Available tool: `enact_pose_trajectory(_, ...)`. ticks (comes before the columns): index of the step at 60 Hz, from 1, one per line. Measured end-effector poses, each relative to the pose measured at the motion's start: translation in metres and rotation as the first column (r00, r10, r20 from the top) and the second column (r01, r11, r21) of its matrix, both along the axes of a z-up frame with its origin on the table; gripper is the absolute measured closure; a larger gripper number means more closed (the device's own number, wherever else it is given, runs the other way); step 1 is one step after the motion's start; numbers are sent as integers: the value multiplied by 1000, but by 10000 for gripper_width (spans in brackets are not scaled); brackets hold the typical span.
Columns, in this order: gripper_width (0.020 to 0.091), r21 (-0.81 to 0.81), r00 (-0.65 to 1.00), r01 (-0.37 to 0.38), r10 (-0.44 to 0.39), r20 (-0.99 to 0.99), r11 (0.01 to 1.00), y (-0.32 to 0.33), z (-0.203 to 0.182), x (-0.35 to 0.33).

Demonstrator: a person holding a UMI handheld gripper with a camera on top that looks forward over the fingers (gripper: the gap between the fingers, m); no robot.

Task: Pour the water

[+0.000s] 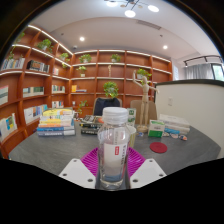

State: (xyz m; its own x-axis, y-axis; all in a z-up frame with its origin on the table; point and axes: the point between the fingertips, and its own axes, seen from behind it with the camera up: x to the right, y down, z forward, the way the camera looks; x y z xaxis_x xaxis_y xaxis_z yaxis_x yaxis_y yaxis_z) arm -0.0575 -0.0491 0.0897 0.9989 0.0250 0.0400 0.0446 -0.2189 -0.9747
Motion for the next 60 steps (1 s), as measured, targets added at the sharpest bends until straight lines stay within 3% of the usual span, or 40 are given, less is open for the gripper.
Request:
enact_pose_trajectory(6,732,-36,999,-8,7,-48,999,12,2,-18)
enact_pose_trajectory(15,731,-37,916,-66,46,-398,997,53,13,-65)
enact_pose_trajectory(23,732,12,700,-60,51,-713,998,88,38,-83)
enact_pose_trajectory(32,731,51,343,-2,49,-938,999,116,66,-78)
enact_pose_trajectory(37,732,42,155,23,38,-987,999,118,81,-70)
enact_pose_trajectory(60,733,-13,-375,43,4,-927,999,152,76,-54)
